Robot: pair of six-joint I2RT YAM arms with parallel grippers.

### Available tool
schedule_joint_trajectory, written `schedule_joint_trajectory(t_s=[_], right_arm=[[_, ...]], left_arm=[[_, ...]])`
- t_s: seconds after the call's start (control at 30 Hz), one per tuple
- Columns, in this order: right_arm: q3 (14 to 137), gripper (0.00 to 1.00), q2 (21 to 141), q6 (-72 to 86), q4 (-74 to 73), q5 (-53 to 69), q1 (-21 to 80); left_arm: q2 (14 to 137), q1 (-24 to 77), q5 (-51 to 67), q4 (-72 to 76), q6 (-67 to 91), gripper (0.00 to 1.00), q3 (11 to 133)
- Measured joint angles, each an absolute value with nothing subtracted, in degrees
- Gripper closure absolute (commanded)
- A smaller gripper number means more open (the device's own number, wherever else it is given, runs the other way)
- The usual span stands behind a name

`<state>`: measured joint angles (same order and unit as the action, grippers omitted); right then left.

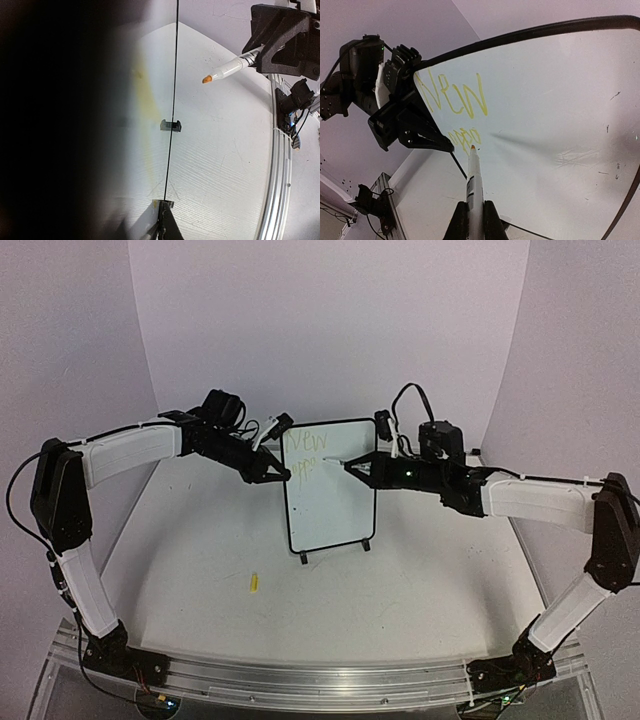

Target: Write a sentence on the whiteboard

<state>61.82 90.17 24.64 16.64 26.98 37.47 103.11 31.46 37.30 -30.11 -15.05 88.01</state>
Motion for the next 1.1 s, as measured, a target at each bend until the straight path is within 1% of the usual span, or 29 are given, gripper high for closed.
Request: schedule_joint_trajectory(t_s=[0.4,1.1], right_arm=[[65.23,1.0,93.38,24.49,16.71,26.28,38.35],[64.63,1.0,94.23,25.7,16.98,21.58,38.98]], left_arm=[[103.11,31.46,37.3,-30.11,-15.05,1.0,88.01],[103.11,31.44,37.15,-30.15,-14.96,1.0,88.01]])
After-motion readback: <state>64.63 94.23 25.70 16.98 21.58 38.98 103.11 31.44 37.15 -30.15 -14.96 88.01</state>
